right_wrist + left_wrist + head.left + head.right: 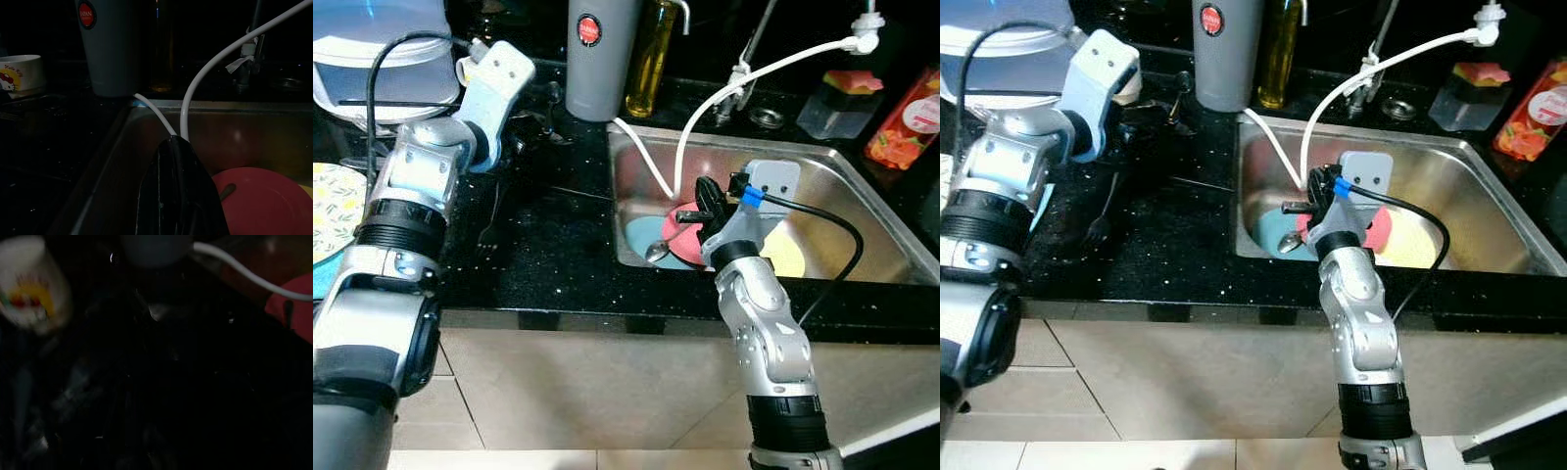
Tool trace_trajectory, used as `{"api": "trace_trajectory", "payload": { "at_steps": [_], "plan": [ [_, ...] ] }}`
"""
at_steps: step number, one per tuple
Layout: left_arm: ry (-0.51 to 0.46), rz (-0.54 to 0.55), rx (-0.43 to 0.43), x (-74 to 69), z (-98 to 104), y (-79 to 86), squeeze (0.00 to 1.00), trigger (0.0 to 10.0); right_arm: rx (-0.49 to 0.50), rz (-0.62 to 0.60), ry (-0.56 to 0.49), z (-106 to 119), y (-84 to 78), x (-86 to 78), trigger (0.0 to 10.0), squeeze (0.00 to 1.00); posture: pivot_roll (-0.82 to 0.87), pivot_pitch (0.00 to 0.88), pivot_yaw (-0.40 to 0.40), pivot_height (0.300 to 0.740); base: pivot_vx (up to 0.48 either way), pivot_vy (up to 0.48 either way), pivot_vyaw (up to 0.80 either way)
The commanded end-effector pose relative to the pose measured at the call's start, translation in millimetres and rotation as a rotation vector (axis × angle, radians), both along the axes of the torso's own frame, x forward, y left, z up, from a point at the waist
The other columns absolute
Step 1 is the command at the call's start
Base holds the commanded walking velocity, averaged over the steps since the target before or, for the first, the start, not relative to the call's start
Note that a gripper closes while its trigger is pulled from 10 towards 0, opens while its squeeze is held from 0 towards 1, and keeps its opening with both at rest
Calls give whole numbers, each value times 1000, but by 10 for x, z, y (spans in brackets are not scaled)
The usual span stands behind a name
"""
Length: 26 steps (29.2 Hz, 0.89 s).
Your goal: Kitchen organization
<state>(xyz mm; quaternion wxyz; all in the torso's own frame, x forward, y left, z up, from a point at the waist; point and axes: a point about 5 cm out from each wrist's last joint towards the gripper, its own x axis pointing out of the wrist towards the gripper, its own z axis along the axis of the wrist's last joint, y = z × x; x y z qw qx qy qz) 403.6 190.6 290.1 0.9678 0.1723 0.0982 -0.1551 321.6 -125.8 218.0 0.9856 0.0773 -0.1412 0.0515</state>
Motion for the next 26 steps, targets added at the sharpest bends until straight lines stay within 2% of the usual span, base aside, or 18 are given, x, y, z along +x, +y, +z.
{"api": "trace_trajectory", "payload": {
  "at_steps": [1, 7, 9, 13, 14, 15, 18, 19, 23, 26],
  "plan": [
    [35, 27, -47, -12, -68, -33, 0, 10000, 3, -8, -4, -7, -33, -13, 10000, 0, 253, 42, -109, 740, 0, 0, 0],
    [80, 106, -24, -36, -242, 12, 0, 10000, 4, -4, -7, -2, -19, 3, 10000, 0, 255, 34, -102, 740, 0, 0, 0],
    [91, 224, -79, -42, -261, 59, 0, 10000, 6, -6, -9, -1, -16, -2, 10000, 0, 252, 31, -100, 740, 0, 0, 0],
    [83, 284, -117, -33, -241, 106, 0, 10000, 7, -9, -8, -8, -25, -7, 10000, 0, 254, 27, -98, 740, 0, 0, 0],
    [122, 377, -269, -31, -207, 164, 0, 10000, 7, -11, -7, -12, -32, -10, 10000, 0, 255, 26, -98, 740, 0, 0, 0],
    [122, 377, -269, -31, -207, 164, 0, 10000, 7, -11, -7, -12, -32, -10, 10000, 0, 255, 26, -98, 740, 0, 0, 0],
    [145, 447, -446, -60, -138, 137, 0, 10000, 6, -11, -8, -11, -35, -12, 10000, 0, 254, 31, -99, 740, 0, 0, 0],
    [145, 447, -446, -60, -138, 137, 0, 10000, 6, -11, -8, -11, -35, -12, 10000, 0, 254, 31, -99, 740, 0, 0, 0],
    [105, 485, -552, -102, -35, 57, 0, 10000, 7, -9, -8, -10, -29, -13, 10000, 0, 257, 36, -102, 740, 0, 0, 0],
    [120, 536, -640, -114, -38, 24, 0, 10000, 7, -6, -5, -17, -19, -11, 10000, 0, 257, 37, -101, 740, 0, 0, 0]
  ]
}}
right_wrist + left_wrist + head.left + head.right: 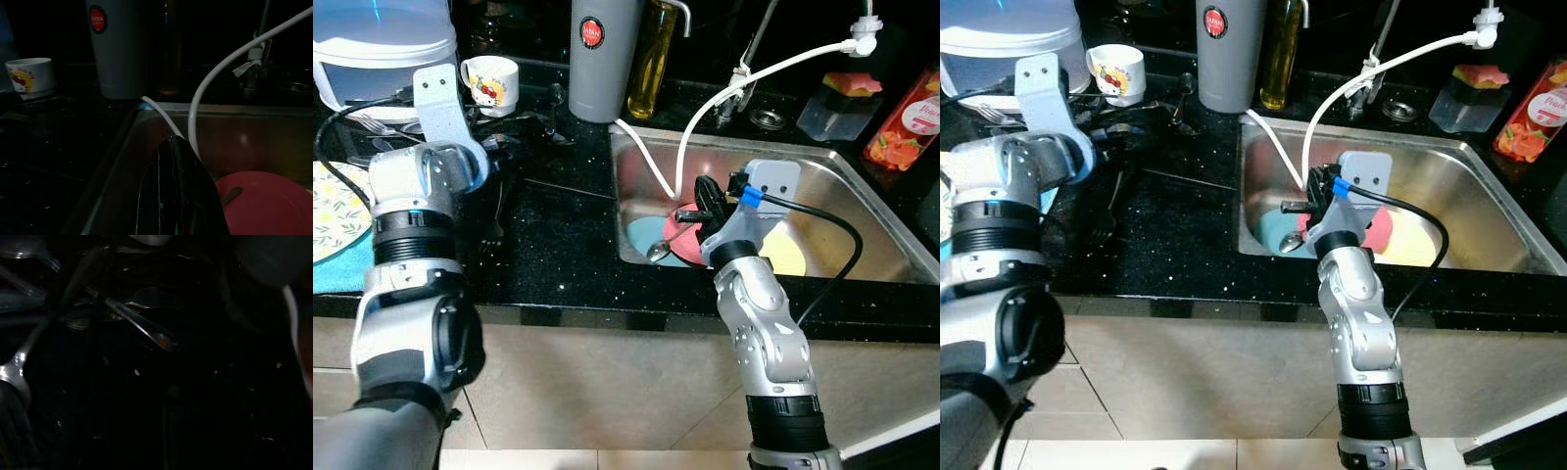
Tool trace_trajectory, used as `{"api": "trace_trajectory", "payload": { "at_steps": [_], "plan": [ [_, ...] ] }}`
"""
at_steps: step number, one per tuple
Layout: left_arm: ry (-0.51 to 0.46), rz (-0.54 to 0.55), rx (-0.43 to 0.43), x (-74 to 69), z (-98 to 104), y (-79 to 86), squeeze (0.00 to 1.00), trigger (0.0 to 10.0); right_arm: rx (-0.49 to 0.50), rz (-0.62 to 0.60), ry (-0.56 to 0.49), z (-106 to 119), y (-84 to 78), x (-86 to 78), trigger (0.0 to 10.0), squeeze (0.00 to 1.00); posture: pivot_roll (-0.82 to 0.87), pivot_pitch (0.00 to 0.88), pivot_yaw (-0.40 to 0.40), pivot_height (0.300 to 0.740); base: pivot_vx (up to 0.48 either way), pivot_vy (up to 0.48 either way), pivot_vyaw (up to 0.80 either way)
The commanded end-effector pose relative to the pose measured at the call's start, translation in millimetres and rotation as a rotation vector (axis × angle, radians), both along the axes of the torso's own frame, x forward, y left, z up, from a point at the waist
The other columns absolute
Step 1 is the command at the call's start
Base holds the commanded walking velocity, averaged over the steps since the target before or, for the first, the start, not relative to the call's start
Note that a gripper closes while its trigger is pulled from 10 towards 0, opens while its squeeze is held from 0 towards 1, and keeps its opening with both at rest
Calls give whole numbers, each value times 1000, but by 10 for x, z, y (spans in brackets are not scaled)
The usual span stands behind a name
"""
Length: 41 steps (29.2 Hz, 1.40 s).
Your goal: Kitchen organization
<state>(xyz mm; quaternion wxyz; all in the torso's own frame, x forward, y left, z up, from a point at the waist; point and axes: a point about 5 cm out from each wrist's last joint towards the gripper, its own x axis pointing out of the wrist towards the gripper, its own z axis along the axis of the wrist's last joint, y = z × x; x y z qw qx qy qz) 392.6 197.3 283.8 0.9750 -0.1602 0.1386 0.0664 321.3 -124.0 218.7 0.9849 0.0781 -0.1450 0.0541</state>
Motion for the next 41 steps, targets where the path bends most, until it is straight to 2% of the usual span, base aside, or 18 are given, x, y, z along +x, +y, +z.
{"api": "trace_trajectory", "payload": {
  "at_steps": [1, 3, 5, 10, 13, 19, 24, 28, 29, 31, 35, 38, 41],
  "plan": [
    [22, 38, -72, -5, -4, -41, 0, 10000, 5, -10, 3, -25, -33, -8, 10000, 0, 256, 37, -100, 740, 0, 0, 0],
    [35, 58, -98, -6, -23, -39, 0, 10000, 5, -9, 4, -25, -30, -7, 10000, 0, 254, 38, -99, 740, 0, 0, 0],
    [47, 157, -117, -20, -61, 41, 0, 10000, 6, -10, 3, -22, -28, -9, 10000, 0, 250, 40, -94, 740, 0, 0, 0],
    [41, 255, -133, -72, -59, 92, 0, 10000, 8, -16, 7, -36, -47, -18, 10000, 0, 253, 44, -94, 740, 0, 0, 0],
    [44, 270, -128, -87, -74, 71, 0, 10000, 8, -14, 9, -41, -42, -19, 10000, 0, 252, 45, -95, 740, 0, 0, 0],
    [97, 298, -139, -36, -271, -12, 0, 10000, 10, -10, 4, -22, -23, -8, 10000, 0, 248, 50, -97, 740, 0, 0, 0],
    [137, 267, -184, -39, -325, -19, 0, 10000, 11, -11, 6, -27, -22, -9, 10000, 0, 265, 54, -86, 740, 0, 0, 0],
    [164, 215, -120, -34, -333, -35, 0, 10000, 14, 7, 8, -32, 5, -10, 10000, 0, 270, 54, -75, 740, 0, 0, 0],
    [166, 183, -71, -31, -312, -45, 0, 10000, 12, 38, 8, -29, 33, -17, 10000, 0, 275, 54, -70, 740, 0, 0, 0],
    [164, 175, -54, -29, -299, -43, 0, 10000, 10, 50, 6, -27, 45, -20, 10000, 0, 277, 54, -69, 740, 0, 0, 0],
    [147, 155, -19, 3, -210, 17, 0, 10000, -26, 151, -1, -24, 124, -57, 10000, 0, 283, 53, -64, 740, 0, 0, 0],
    [156, 136, -27, 39, -175, 61, 0, 10000, -69, 232, -13, -18, 199, -91, 10000, 0, 287, 52, -63, 740, 0, 0, 0],
    [182, 125, -71, 52, -202, 69, 0, 10000, -99, 270, -28, 10, 242, -109, 10000, 0, 280, 52, -63, 740, 0, 0, 0]
  ]
}}
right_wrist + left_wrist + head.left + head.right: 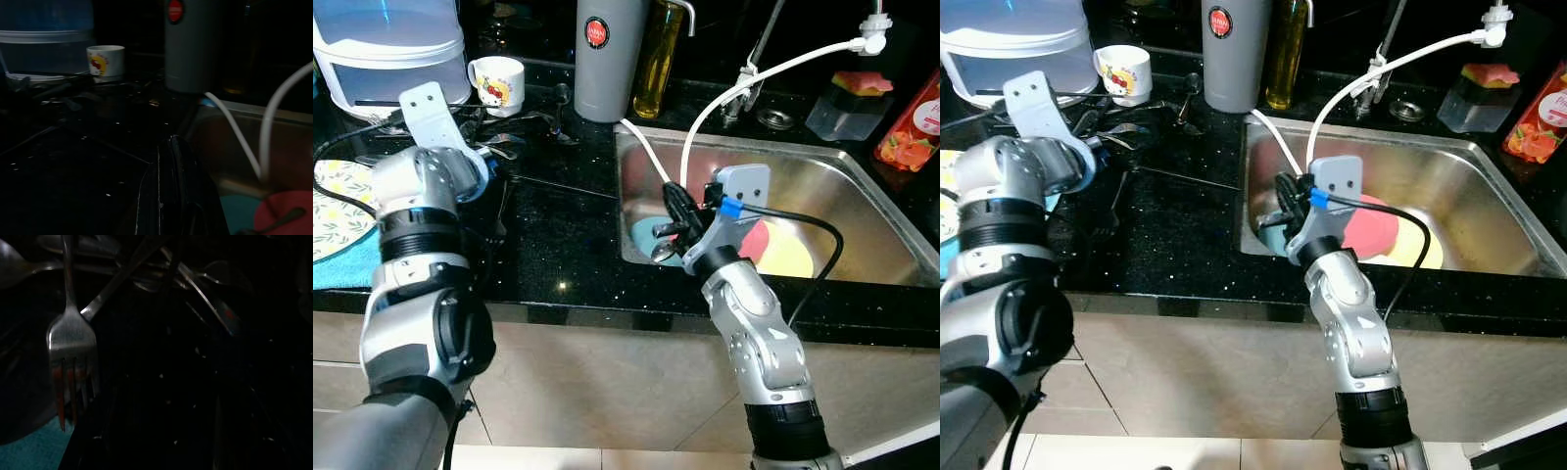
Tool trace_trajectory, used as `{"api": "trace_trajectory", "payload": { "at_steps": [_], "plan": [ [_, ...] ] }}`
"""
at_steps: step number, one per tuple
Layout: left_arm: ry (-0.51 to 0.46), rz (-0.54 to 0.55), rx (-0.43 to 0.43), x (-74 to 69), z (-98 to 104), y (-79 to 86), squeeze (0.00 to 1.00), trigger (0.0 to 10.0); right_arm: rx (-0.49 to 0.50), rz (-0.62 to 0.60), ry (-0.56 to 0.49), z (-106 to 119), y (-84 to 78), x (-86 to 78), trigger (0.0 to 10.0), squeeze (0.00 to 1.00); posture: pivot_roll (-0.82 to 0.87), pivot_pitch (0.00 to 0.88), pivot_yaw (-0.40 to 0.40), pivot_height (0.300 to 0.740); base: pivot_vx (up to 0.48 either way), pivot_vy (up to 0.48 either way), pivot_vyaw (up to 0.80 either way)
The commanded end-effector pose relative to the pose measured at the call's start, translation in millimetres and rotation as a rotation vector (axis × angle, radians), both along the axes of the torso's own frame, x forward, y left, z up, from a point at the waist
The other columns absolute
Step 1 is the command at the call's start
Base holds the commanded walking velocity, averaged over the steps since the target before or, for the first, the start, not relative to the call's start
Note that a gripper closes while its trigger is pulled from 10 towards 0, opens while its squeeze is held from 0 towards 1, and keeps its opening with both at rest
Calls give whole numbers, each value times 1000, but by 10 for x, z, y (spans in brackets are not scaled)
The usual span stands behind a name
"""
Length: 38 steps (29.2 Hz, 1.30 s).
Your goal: Kitchen organization
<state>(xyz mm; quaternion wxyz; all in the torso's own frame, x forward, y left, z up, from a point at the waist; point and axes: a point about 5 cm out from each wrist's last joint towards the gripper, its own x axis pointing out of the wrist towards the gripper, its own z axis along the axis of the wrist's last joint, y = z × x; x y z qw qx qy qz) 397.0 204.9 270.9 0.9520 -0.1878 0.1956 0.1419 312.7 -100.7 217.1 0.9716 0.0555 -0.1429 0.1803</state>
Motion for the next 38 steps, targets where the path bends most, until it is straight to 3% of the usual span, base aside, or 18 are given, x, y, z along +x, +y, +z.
{"api": "trace_trajectory", "payload": {
  "at_steps": [1, 9, 13, 16, 17, 18, 19, 20, 25, 26, 27, 28, 31, 32, 33, 34, 36, 38],
  "plan": [
    [48, -15, -36, 10, -85, -5, 0, 10000, -31, 35, -15, 36, 21, -28, 10000, 0, 280, 52, -63, 740, 0, 0, 0],
    [53, -72, -116, 75, -150, -63, 0, 9725, -81, 85, -40, 77, 53, -54, 10000, 0, 269, 56, -72, 740, 0, 0, 0],
    [43, -78, -114, 96, -135, -62, 0, 9059, -85, 95, -43, 80, 59, -62, 10000, 0, 267, 56, -72, 740, 0, 0, 0],
    [24, -91, -92, 121, -107, -68, 0, 9333, -89, 105, -46, 87, 70, -72, 10000, 0, 264, 57, -74, 740, 0, 0, 0],
    [4, -99, 3, 146, -83, -65, 0, 9412, -90, 110, -47, 90, 79, -79, 10000, 0, 259, 58, -76, 740, 0, 0, 0],
    [4, -99, 3, 146, -83, -65, 0, 9412, -90, 110, -47, 90, 79, -79, 10000, 0, 259, 58, -76, 740, 0, 0, 0],
    [-24, -143, 138, 172, -60, -97, 0, 10000, -88, 112, -45, 87, 91, -85, 10000, 0, 256, 58, -75, 740, 0, 0, 0],
    [-36, -167, 183, 180, -51, -121, 0, 10000, -86, 113, -44, 85, 96, -89, 10000, 0, 256, 58, -75, 740, 0, 0, 0],
    [-43, -231, 252, 191, -75, -169, 0, 9882, -76, 108, -36, 66, 107, -98, 10000, 0, 259, 55, -76, 740, 0, 0, 0],
    [-51, -249, 298, 196, -75, -170, 0, 7490, -74, 108, -33, 59, 113, -100, 10000, 0, 259, 54, -76, 740, 0, 0, 0],
    [-51, -249, 298, 196, -75, -170, 0, 7490, -74, 108, -33, 59, 113, -100, 10000, 0, 259, 54, -76, 740, 0, 0, 0],
    [-81, -274, 397, 214, -44, -164, 0, 3412, -70, 110, -31, 48, 127, -104, 10000, 0, 262, 49, -75, 740, 0, 0, 0],
    [-95, -284, 444, 225, -26, -155, 0, 3216, -67, 111, -29, 45, 136, -106, 10000, 0, 261, 47, -75, 740, 0, 0, 0],
    [-100, -287, 457, 229, -18, -152, 0, 4824, -66, 110, -29, 45, 139, -105, 10000, 0, 260, 46, -74, 740, 0, 0, 0],
    [-106, -284, 468, 231, 3, -149, 0, 4824, -65, 110, -29, 45, 141, -104, 10000, 0, 260, 45, -73, 740, 0, 0, 0],
    [-130, -283, 498, 233, 62, -153, 0, 10000, -64, 107, -29, 46, 139, -103, 10000, 0, 258, 43, -71, 740, 0, 0, 0],
    [-211, -274, 619, 231, 244, -166, 0, 10000, -54, 98, -26, 45, 119, -101, 10000, 0, 261, 41, -74, 740, 0, 0, 0],
    [-235, -250, 658, 231, 300, -141, 0, 10000, -52, 95, -24, 41, 112, -99, 10000, 0, 261, 38, -76, 740, 0, 0, 0]
  ]
}}
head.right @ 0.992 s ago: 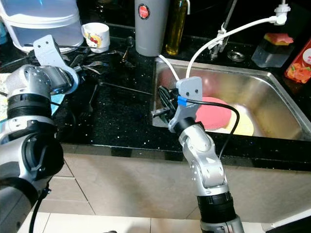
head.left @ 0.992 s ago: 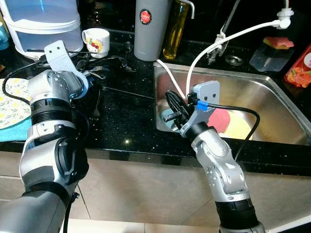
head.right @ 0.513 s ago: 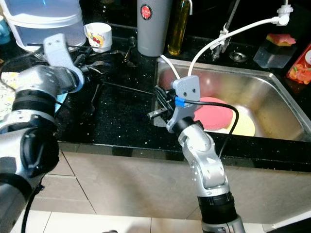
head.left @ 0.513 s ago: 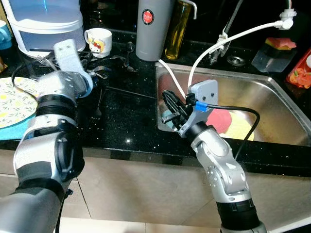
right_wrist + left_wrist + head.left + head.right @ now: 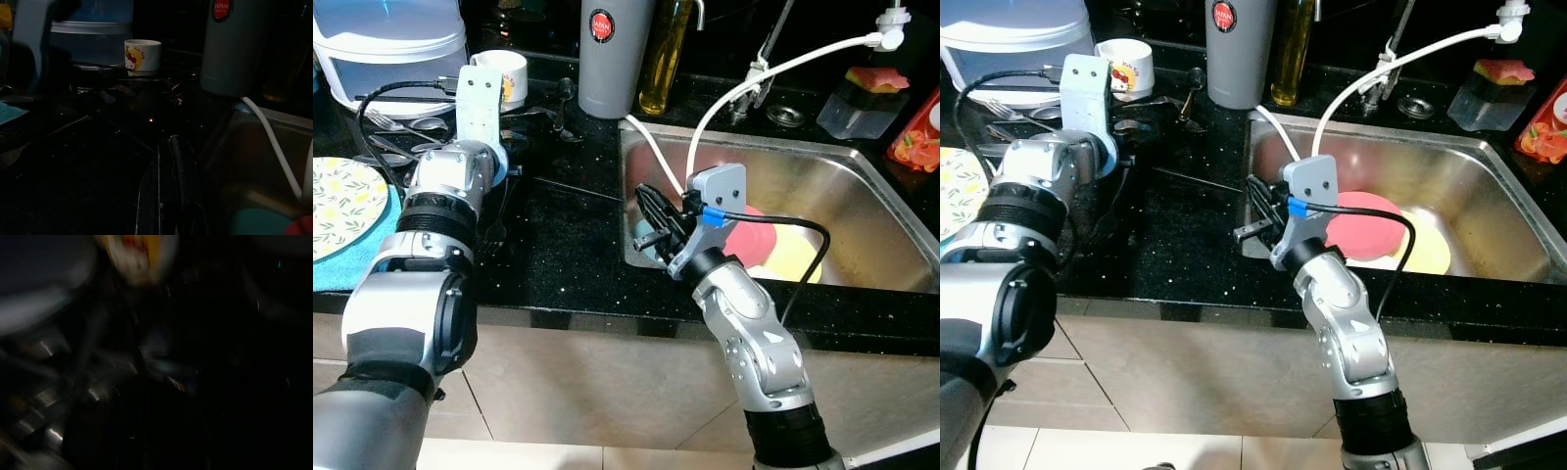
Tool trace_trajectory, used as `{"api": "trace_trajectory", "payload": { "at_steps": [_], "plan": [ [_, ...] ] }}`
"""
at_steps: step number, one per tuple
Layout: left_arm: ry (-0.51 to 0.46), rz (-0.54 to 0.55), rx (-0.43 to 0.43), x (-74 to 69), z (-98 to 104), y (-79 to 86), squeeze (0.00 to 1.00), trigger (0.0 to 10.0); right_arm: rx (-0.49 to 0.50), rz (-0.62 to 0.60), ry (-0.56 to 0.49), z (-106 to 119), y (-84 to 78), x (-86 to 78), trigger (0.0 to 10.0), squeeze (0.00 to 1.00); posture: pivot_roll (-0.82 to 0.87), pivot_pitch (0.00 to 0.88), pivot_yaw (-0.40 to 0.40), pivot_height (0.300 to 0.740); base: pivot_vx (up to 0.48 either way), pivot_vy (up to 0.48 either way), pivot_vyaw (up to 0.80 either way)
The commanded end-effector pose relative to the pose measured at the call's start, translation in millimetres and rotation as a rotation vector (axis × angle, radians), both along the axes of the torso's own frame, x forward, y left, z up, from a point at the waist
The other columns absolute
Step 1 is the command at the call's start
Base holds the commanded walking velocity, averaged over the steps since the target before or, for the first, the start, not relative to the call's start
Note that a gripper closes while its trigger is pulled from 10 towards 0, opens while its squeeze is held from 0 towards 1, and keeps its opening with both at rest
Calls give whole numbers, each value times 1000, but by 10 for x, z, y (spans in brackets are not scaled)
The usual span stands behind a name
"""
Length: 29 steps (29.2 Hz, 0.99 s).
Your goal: Kitchen organization
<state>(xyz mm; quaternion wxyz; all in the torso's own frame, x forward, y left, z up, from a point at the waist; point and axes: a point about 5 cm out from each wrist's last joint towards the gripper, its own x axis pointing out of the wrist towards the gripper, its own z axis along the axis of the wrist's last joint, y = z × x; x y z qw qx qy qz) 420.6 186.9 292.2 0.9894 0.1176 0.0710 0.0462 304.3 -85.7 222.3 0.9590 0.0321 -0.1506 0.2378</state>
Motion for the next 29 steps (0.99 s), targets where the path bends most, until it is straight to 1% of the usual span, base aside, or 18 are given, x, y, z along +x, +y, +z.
{"api": "trace_trajectory", "payload": {
  "at_steps": [1, 3, 6, 7, 8, 10, 13, 16, 19, 25, 26, 28, 29],
  "plan": [
    [-51, 26, 49, -5, 102, 57, 0, 10000, 6, -14, 10, -13, -37, -14, 10000, 0, 261, 38, -76, 740, 0, 0, 0],
    [-47, 53, 38, -1, 92, 108, 0, 10000, 6, -12, 10, -11, -34, -12, 10000, 0, 260, 36, -77, 740, 0, 0, 0],
    [14, 95, -71, -2, -20, 186, 0, 10000, 8, -8, 6, 4, -26, -8, 10000, 0, 257, 35, -80, 740, 0, 0, 0],
    [14, 95, -71, -2, -20, 186, 0, 10000, 8, -8, 6, 4, -26, -8, 10000, 0, 257, 35, -80, 740, 0, 0, 0],
    [42, 95, -110, -3, -69, 190, 0, 10000, 8, -8, 6, 7, -27, -7, 10000, 0, 258, 37, -80, 740, 0, 0, 0],
    [77, 96, -146, -6, -140, 194, 0, 10000, 8, -8, 6, 8, -28, -6, 10000, 0, 257, 40, -82, 740, 0, 0, 0],
    [107, 85, -165, -9, -206, 187, 0, 10000, 8, -7, 8, 5, -26, -7, 10000, 0, 257, 41, -82, 740, 0, 0, 0],
    [119, 91, -156, -9, -250, 186, 0, 10000, 8, -7, 10, 4, -22, -11, 10000, 0, 255, 47, -81, 740, 0, 0, 0],
    [115, 91, -123, -5, -256, 187, 0, 10000, 10, -7, 12, 2, -22, -15, 10000, 0, 255, 50, -80, 740, 0, 0, 0],
    [138, 121, -148, -15, -306, 224, 0, 9882, 13, -9, 16, -9, -16, -19, 10000, 0, 257, 55, -77, 740, 0, 0, 0],
    [149, 130, -164, -21, -328, 245, 0, 8824, 15, -10, 17, -10, -12, -20, 10000, 0, 258, 56, -76, 740, 0, 0, 0],
    [154, 131, -171, -23, -334, 250, 0, 8824, 15, -10, 17, -10, -11, -19, 10000, 0, 258, 56, -76, 740, 0, 0, 0],
    [151, 133, -167, -23, -335, 258, 0, 6275, 17, -11, 18, -11, -10, -19, 10000, 0, 259, 56, -75, 740, 0, 0, 0]
  ]
}}
